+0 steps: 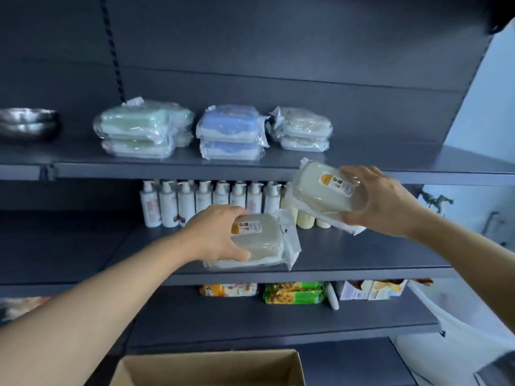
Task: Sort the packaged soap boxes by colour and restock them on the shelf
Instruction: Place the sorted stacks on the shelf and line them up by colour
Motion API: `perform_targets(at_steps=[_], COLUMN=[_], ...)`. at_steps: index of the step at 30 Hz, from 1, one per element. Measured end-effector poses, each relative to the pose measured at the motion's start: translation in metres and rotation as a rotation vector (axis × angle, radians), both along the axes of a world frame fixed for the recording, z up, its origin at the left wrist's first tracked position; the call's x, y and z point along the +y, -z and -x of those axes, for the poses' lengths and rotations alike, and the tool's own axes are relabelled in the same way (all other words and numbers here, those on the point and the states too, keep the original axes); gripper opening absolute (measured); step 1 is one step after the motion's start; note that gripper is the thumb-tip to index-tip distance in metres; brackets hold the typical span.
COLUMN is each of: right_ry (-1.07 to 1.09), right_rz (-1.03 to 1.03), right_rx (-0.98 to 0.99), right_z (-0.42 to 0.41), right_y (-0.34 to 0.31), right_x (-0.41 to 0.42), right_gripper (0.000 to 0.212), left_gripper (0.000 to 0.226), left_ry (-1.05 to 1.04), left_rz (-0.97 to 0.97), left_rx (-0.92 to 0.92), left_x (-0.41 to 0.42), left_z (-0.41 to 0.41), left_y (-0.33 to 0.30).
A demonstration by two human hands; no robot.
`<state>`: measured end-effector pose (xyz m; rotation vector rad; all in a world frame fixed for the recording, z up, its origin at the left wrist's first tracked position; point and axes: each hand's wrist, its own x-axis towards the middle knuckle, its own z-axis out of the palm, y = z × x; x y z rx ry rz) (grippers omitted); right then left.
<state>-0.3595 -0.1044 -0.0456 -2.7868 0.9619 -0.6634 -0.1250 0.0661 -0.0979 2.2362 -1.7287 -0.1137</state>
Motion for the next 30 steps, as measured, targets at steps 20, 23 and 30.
perform_targets(at_steps=[20, 23, 30], right_ry=[0.122, 0.06, -0.134], right_rz=[-0.072, -0.11, -0.136], right_rx=[-0.202, -0.22, -0.191], right_z=[0.031, 0.021, -0.013], right_y=[-0.086, -0.089, -0.094], right_x=[-0.193, -0.215, -0.231], right_gripper=[0.074, 0.069, 0.069], left_gripper=[0.079, 0.076, 0.075], left_ry=[-0.022, -0.025, -0.067], left_rz=[0.123, 0.065, 0.086], left_rx=[-0.039, -0.011, -0.056], left_x=[-0.225, -0.249, -0.258], left_z=[0.012, 0.004, -0.001], left_y=[-0.113, -0.109, -0.102])
